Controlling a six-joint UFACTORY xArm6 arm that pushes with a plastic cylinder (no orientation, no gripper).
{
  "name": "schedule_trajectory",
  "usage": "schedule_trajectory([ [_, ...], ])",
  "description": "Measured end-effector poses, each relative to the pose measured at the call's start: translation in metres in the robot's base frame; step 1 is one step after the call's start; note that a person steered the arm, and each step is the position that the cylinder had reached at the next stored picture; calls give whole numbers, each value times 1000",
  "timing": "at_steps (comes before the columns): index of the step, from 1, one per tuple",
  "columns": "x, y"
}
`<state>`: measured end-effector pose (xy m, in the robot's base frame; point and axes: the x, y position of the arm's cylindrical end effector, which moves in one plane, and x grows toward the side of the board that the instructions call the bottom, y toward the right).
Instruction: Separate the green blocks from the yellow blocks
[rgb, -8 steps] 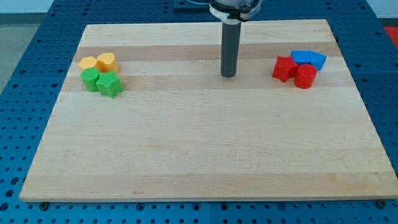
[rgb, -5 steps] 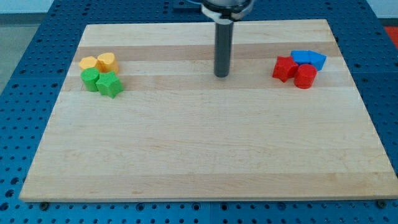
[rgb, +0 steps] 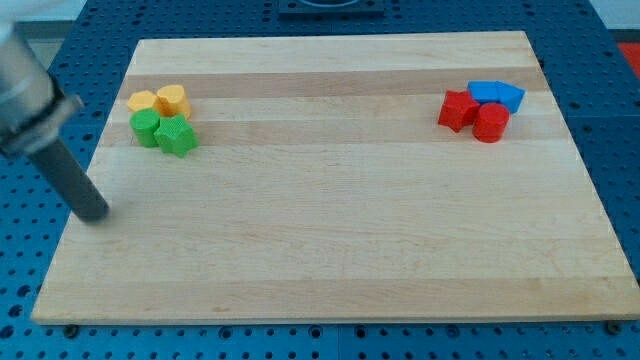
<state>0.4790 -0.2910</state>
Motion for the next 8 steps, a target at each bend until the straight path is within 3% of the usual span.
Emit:
schedule_trajectory([
  [2,-61,-12],
  [3,-63,-11],
  [5,-70,35],
  [7,-111,116],
  [8,-111,119],
])
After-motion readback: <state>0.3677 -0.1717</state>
